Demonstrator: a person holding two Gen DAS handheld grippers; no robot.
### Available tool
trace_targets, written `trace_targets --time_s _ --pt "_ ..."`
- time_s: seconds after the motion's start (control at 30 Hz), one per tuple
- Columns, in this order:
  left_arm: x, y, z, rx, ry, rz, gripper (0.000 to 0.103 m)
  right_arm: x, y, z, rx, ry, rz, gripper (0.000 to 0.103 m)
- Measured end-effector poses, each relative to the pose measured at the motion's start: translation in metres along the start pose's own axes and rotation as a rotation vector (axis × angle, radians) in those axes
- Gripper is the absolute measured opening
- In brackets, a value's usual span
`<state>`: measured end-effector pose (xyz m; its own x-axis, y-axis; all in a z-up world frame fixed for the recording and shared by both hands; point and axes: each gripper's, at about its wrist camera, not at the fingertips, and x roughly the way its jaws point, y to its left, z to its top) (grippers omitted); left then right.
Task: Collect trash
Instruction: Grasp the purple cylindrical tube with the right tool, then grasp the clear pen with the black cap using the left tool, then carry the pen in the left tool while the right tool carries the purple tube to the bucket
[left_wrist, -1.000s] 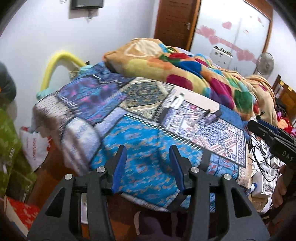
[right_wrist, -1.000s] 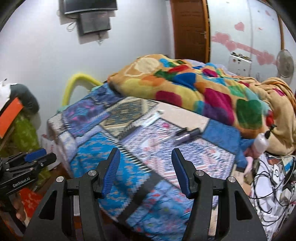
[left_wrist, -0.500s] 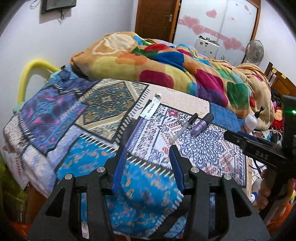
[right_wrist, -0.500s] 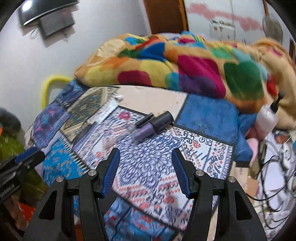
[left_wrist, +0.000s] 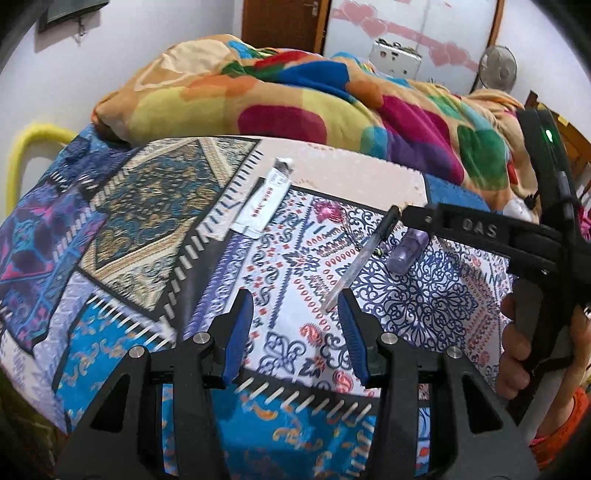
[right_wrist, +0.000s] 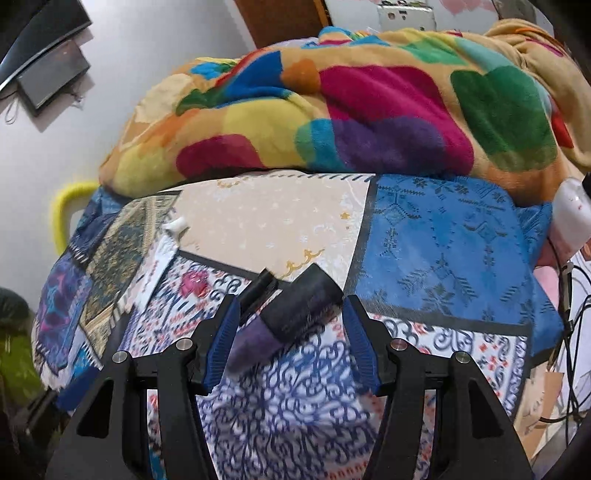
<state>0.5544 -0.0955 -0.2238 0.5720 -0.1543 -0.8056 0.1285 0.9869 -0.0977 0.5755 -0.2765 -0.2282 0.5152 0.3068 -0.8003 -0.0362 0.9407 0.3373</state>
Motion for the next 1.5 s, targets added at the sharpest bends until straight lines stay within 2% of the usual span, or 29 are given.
trace_targets --time_s 0.07,0.1,0.13,0.17,0.27,0.37,0.43,0.53,0.6,0.7,0.9,1.1,1.3,1.37,1.5 --pt "0.009 -0.004 0.002 0.016 -0.002 -0.017 0.047 0.004 0.001 0.001 -0.001 0.0 -0.007 0.048" --pt "0.013 -0.004 0.003 0.012 -0.003 -0.029 0.047 0.003 0.004 0.001 -0.018 -0.002 -0.01 0.036" --pt "0.019 -0.004 0.004 0.002 0.002 -0.044 0.047 0.004 0.007 0.0 -0.042 0.007 -0.002 0.03" --pt "0.024 -0.004 0.005 -0.001 0.008 -0.051 0.047 0.004 0.01 -0.001 -0.061 0.013 0.012 0.029" --pt "0.034 -0.01 0.007 0.019 0.01 -0.064 0.045 0.0 0.016 -0.005 -0.119 -0.005 -0.022 0.028" --pt "0.036 -0.021 0.007 0.067 -0.002 -0.095 0.038 -0.007 0.015 -0.012 -0.174 -0.014 -0.033 0.028" --pt "0.038 -0.031 0.007 0.105 -0.012 -0.076 0.034 -0.015 0.007 -0.018 -0.191 -0.008 -0.024 0.028" --pt "0.039 -0.043 0.007 0.163 -0.018 -0.036 0.025 -0.023 -0.003 -0.023 -0.213 0.007 -0.019 0.028" --pt "0.039 -0.048 0.009 0.174 0.0 -0.038 0.012 -0.028 -0.006 -0.027 -0.237 0.02 -0.014 0.028" --pt "0.041 -0.053 0.011 0.179 0.031 -0.057 0.007 -0.034 -0.006 -0.031 -0.291 0.032 -0.017 0.028" --pt "0.038 -0.067 0.005 0.209 0.038 -0.054 0.007 -0.034 -0.003 -0.034 -0.346 0.043 -0.018 0.028" --pt "0.041 -0.071 0.006 0.224 0.024 -0.041 0.008 -0.021 -0.006 -0.038 -0.29 0.071 0.031 0.028" --pt "0.041 -0.074 0.001 0.234 -0.038 0.0 0.008 -0.023 0.001 -0.047 -0.321 0.025 -0.001 0.028" --pt "0.04 -0.076 0.001 0.234 -0.039 0.007 0.008 -0.024 0.001 -0.049 -0.328 0.017 -0.006 0.025" --pt "0.033 -0.074 -0.002 0.223 -0.042 0.0 0.008 -0.026 0.002 -0.051 -0.33 0.017 -0.014 0.025"
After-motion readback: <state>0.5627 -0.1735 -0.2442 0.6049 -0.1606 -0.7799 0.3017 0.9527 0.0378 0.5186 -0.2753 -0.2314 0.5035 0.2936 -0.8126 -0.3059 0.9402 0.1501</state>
